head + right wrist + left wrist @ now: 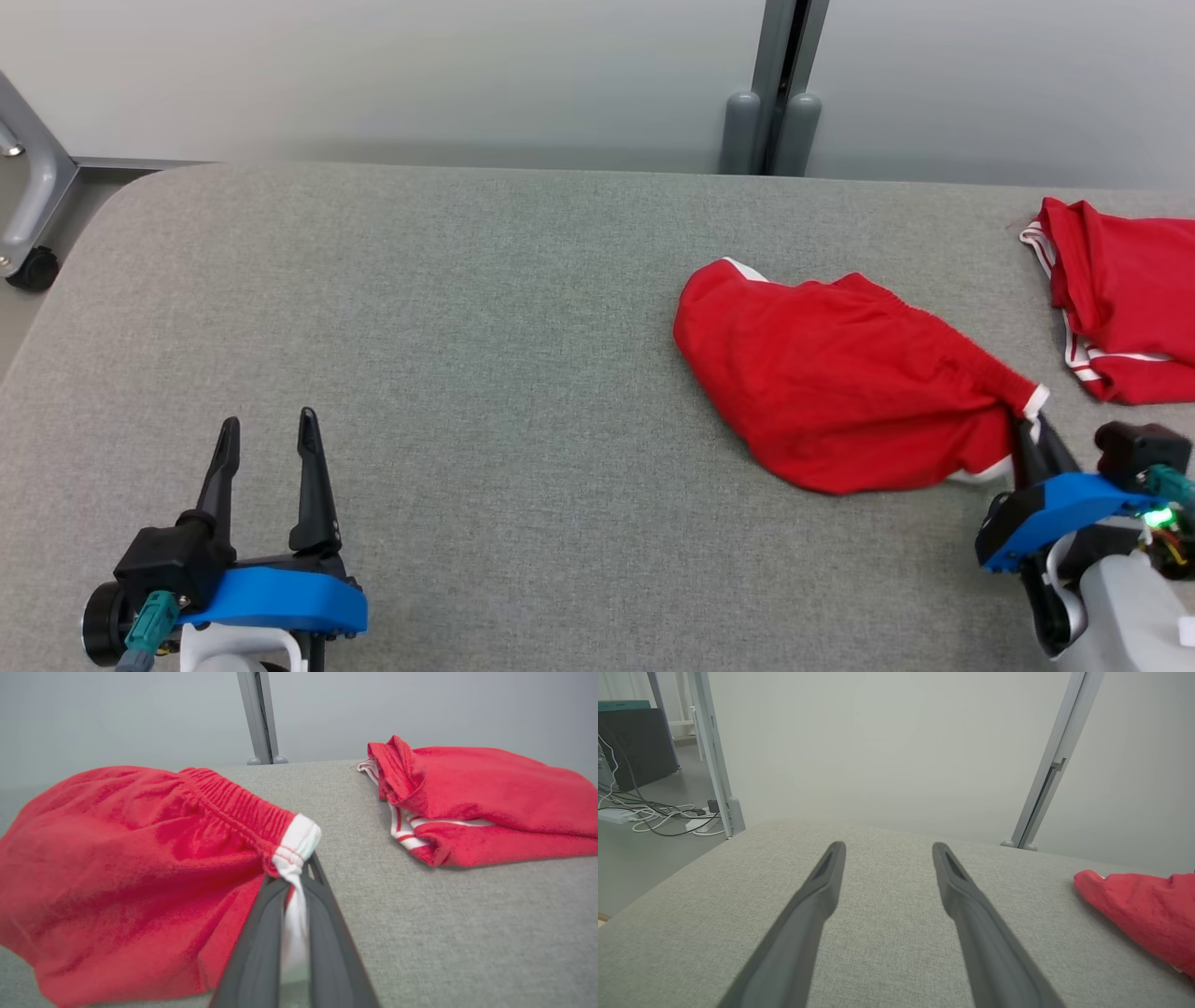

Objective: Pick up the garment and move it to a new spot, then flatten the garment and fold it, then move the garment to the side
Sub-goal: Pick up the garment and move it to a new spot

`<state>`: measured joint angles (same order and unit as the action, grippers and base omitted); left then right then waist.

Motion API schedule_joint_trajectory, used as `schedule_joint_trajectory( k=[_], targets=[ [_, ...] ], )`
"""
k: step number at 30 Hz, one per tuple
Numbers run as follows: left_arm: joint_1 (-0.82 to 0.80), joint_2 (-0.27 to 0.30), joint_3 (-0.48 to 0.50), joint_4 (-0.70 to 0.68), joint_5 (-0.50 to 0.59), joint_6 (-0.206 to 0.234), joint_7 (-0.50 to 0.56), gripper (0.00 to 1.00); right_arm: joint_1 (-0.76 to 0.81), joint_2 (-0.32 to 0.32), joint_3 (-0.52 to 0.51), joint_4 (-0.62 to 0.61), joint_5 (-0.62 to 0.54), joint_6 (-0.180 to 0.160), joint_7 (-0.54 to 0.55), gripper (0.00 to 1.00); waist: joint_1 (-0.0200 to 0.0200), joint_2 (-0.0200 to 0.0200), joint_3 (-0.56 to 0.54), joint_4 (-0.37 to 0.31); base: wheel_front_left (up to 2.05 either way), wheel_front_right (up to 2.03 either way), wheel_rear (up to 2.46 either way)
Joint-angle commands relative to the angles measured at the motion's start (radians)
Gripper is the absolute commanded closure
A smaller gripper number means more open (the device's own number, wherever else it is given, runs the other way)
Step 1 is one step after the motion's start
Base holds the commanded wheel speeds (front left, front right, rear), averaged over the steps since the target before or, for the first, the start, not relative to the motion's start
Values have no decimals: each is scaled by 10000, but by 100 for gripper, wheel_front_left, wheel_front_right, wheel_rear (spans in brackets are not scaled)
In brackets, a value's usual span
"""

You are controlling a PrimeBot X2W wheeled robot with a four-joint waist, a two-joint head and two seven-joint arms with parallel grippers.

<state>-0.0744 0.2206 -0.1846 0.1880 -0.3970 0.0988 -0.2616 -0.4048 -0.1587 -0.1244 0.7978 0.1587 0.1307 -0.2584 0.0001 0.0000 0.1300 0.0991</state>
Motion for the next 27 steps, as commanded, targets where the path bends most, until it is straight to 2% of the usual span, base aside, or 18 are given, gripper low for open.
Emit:
schedule_joint_trajectory(
  k=[1,6,11,18,27],
  targets=[
    [29,11,23,-27,34,-25,-43,0,-8,-42,-34,-125,-76,2,-56,100,-1,0,-5,-6,0,0,0],
    [30,-32,50,28,31,-84,-45,0,90,198,188,-1208,-104,2,-31,100,-1,0,-87,27,0,0,0],
    [46,-112,18,82,66,-121,-44,0,121,604,1175,-2342,-178,2,359,100,-1,0,-195,230,0,0,0],
    [62,-221,50,111,91,-186,-44,0,83,1013,3360,-3274,76,2,1038,100,-1,0,-194,674,0,0,0],
    [-188,-467,11,301,109,-301,-44,0,-139,1066,6730,-2740,1280,2,1178,100,-1,0,6,1360,0,0,0]
  ],
)
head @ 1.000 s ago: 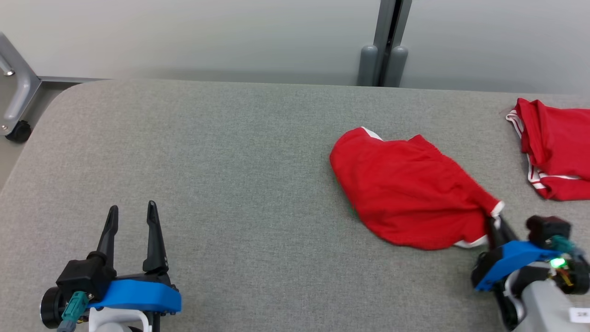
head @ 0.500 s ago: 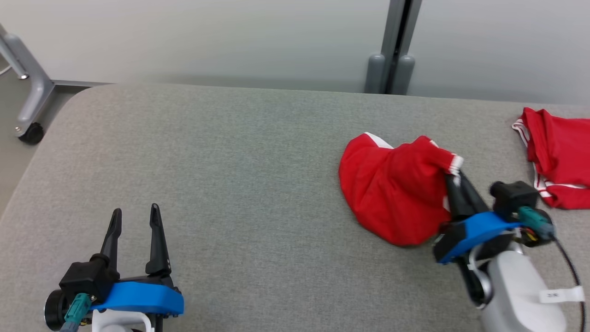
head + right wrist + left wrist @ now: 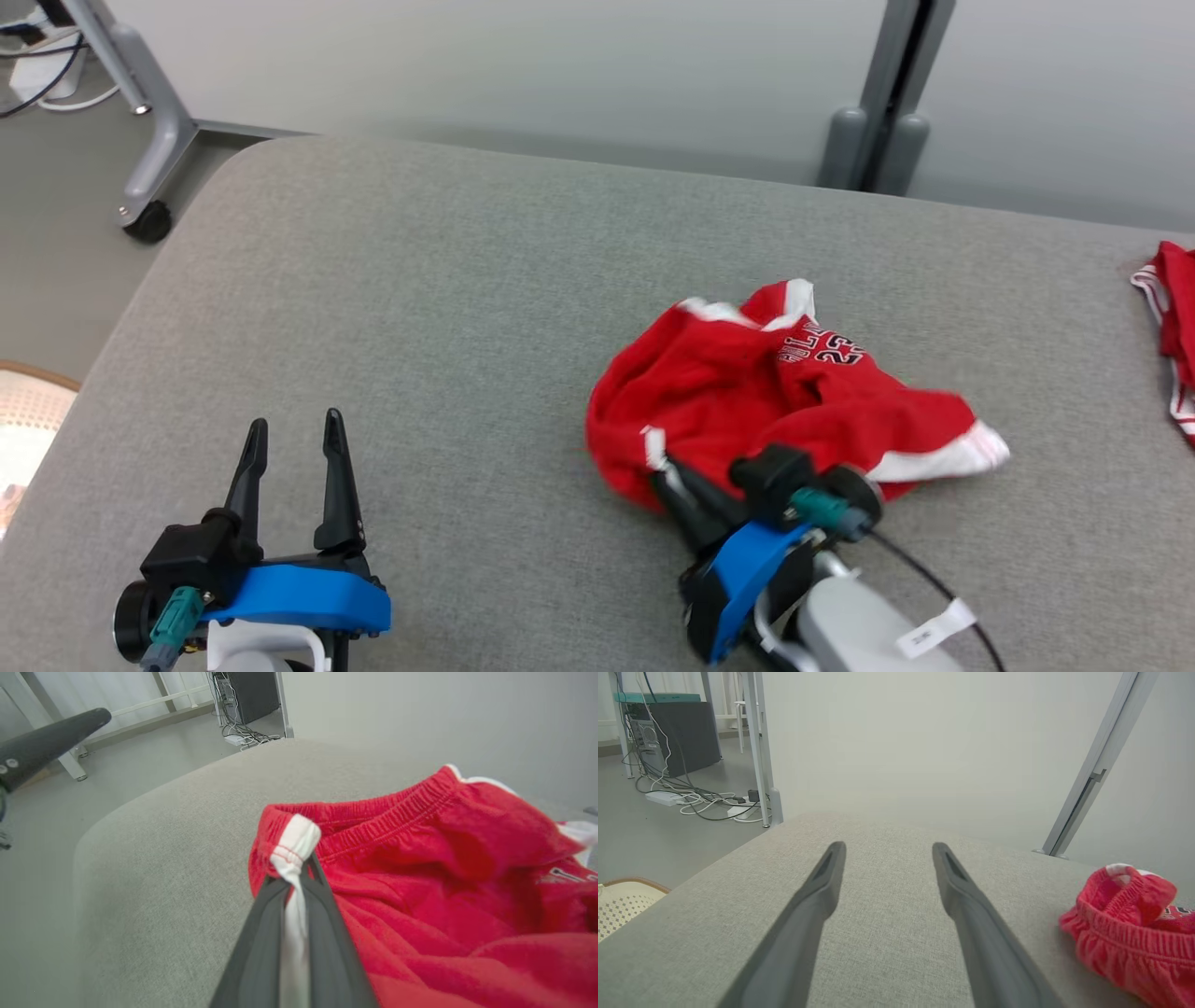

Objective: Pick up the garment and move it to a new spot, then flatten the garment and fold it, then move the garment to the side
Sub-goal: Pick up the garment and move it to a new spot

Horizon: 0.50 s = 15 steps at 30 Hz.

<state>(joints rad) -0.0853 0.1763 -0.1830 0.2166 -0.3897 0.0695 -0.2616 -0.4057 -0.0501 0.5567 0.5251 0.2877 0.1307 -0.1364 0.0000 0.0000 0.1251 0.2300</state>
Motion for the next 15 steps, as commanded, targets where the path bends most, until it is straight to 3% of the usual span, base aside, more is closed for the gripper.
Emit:
schedule_joint_trajectory(
  k=[1,5,6,8,15],
  targets=[
    [-114,-56,-2,47,42,-34,-45,0,-158,-14,275,65,154,2,-68,100,0,0,72,110,0,0,0],
    [-171,-140,45,138,98,-90,-45,0,-271,-19,1462,409,755,2,-114,100,0,0,114,253,0,0,0],
    [-163,-158,72,152,119,-102,-45,0,-300,-16,1689,488,883,2,-105,89,0,0,118,265,0,0,0],
    [-125,-199,132,192,138,-115,-45,0,-345,-11,2087,598,1075,2,-168,0,0,0,109,250,0,0,0],
    [81,-246,303,294,234,-188,-45,0,-525,-11,2373,806,1349,2,-628,0,0,0,-102,-199,0,0,0]
  ],
)
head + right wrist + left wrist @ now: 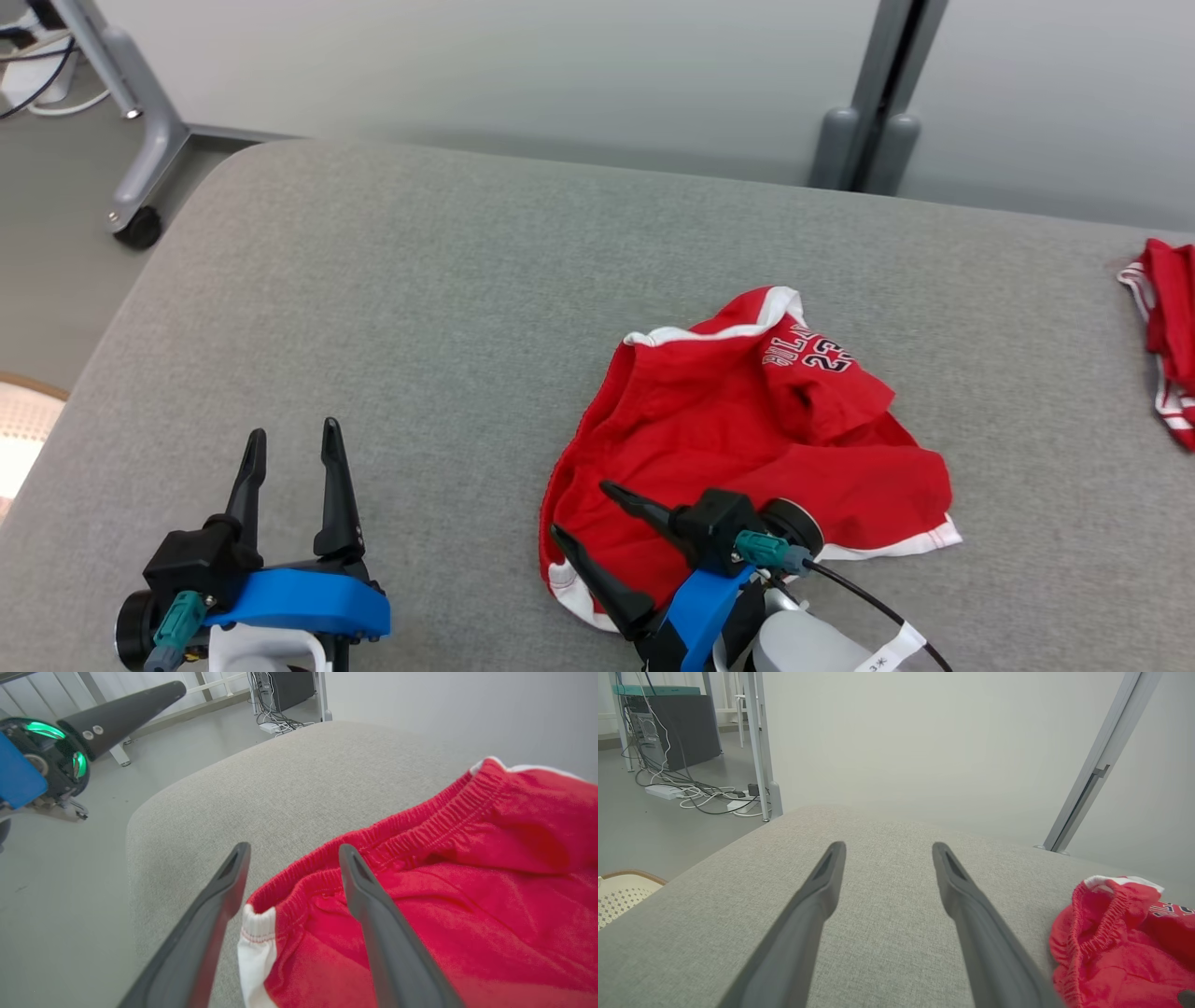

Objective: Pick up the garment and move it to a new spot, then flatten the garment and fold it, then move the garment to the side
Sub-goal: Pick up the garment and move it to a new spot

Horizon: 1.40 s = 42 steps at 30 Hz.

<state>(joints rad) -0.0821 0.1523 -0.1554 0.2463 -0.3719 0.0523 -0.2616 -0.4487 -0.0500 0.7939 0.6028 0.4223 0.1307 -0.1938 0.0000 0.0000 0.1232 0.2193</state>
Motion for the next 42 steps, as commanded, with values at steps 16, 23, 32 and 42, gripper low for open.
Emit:
schedule_joint_trajectory(
  k=[16,23,32,42],
  targets=[
    [524,258,257,-251,277,37,-45,0,881,-369,-3942,-507,-1695,2,-643,0,0,0,-579,-1418,0,0,0],
    [700,407,239,-483,304,138,61,0,1901,-585,-5440,-1496,-2220,2,-537,0,0,0,-703,-1806,0,0,0],
    [888,549,231,-845,311,287,207,0,3371,-325,-7086,-3293,-2822,2,72,0,0,0,-740,-2228,0,0,0],
    [1071,725,126,-1237,422,456,390,0,4457,-43,-8028,-4820,-3073,2,732,0,0,0,-737,-2215,0,0,0]
  ],
)
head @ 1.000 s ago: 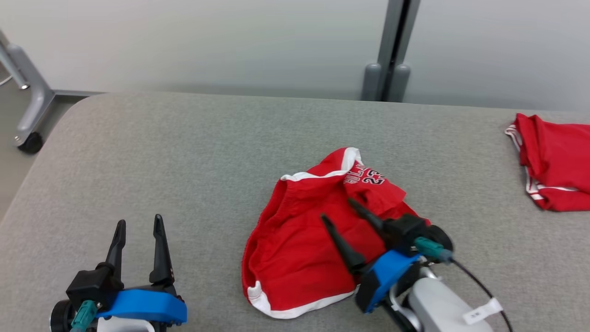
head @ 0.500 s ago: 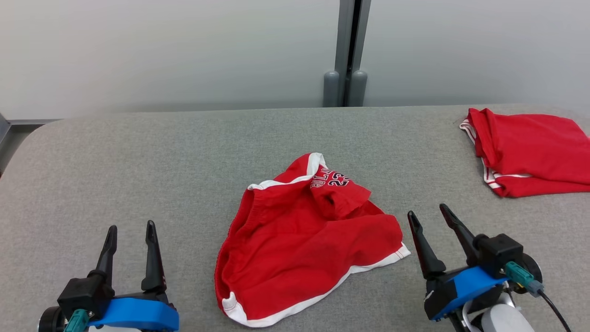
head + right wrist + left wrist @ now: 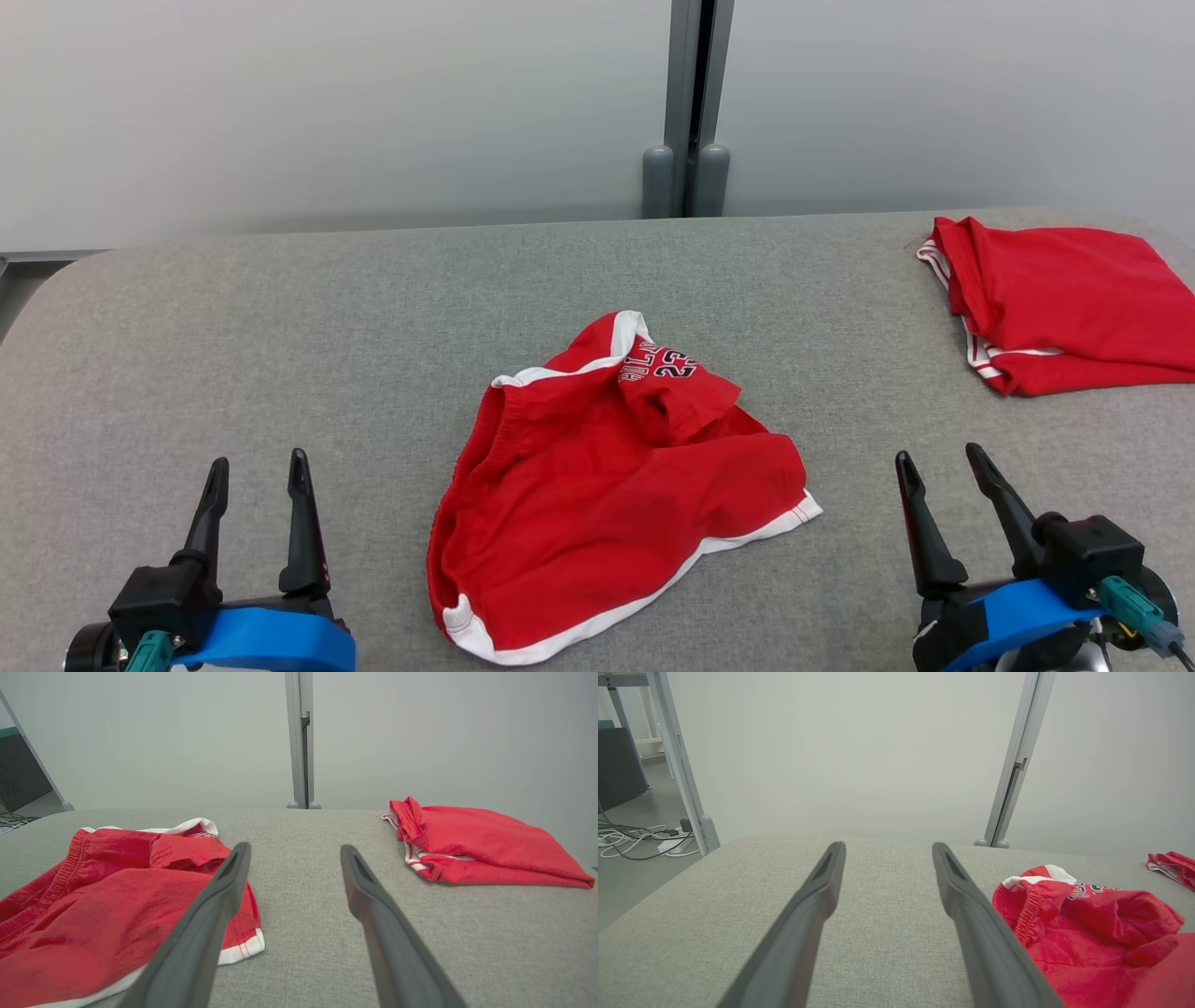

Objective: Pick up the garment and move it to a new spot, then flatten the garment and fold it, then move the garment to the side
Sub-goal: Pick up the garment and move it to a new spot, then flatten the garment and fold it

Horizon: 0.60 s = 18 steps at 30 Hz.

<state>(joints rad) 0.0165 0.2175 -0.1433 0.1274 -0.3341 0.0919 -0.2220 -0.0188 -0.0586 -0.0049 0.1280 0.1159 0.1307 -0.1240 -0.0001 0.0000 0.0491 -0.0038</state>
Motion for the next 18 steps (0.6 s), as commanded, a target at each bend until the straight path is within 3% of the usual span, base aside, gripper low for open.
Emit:
schedule_joint_trajectory(
  k=[1,18],
  targets=[
    [104,93,1,-77,50,64,11,0,205,54,-89,-115,-34,2,66,0,1,0,5,29,0,0,0],
    [57,172,-256,-324,41,55,170,0,221,83,-213,-164,36,2,221,0,1,0,92,210,0,0,0]
  ],
)
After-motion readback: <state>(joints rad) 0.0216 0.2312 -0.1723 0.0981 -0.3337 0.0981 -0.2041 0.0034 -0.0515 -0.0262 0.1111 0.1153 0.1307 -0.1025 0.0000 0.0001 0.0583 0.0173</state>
